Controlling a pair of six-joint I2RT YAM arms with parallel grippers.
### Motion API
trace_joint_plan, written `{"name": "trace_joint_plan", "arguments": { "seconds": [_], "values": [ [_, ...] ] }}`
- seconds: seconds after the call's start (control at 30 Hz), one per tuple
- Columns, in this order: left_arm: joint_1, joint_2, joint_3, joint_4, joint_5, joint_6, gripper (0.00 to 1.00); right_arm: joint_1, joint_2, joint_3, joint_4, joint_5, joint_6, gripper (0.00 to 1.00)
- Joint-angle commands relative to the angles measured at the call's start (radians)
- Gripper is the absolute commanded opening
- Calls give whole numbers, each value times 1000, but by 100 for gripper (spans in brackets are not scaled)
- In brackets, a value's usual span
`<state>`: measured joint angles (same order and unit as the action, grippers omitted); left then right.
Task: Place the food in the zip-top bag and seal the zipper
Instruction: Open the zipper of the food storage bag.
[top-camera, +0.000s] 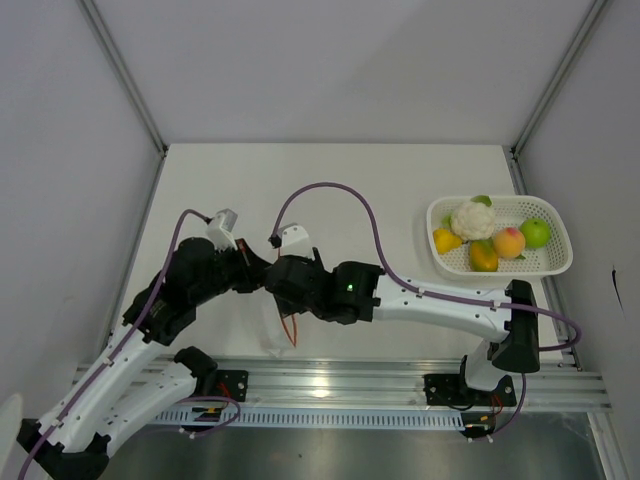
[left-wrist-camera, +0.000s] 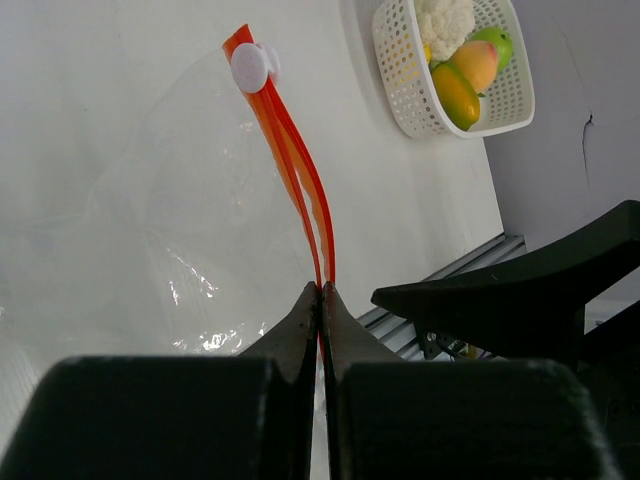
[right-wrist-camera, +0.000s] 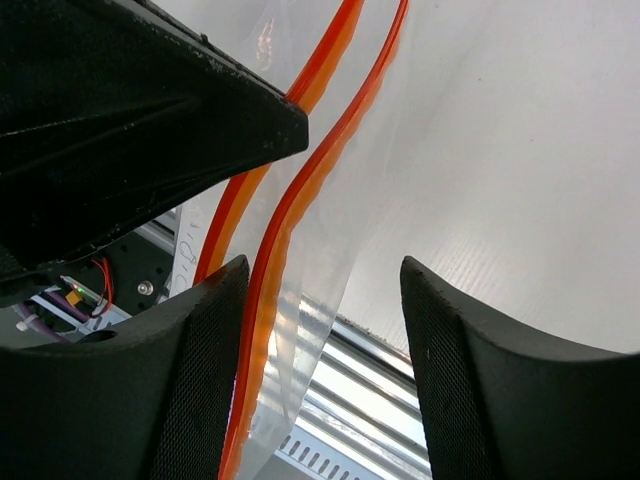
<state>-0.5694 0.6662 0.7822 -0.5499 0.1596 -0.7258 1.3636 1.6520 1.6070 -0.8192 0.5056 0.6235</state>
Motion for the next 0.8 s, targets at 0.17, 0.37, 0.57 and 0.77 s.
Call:
{"name": "trace_joint_plan", "arguments": {
  "seconds": [0.17, 0.37, 0.57, 0.77],
  "values": [
    [-7, 1, 28, -2, -8, -11, 1, 12, 8, 91, -100, 92, -13, 61],
    [-7, 0, 25, -2, -2, -7, 1, 9, 2, 96, -129, 123, -21, 51],
    [-9, 3, 29, 11, 20, -9, 0, -4, 3, 88, -107, 68, -31, 38],
    [-7, -8, 25, 27, 63, 9, 1, -35, -14, 38, -38, -11, -36, 20]
  ]
}}
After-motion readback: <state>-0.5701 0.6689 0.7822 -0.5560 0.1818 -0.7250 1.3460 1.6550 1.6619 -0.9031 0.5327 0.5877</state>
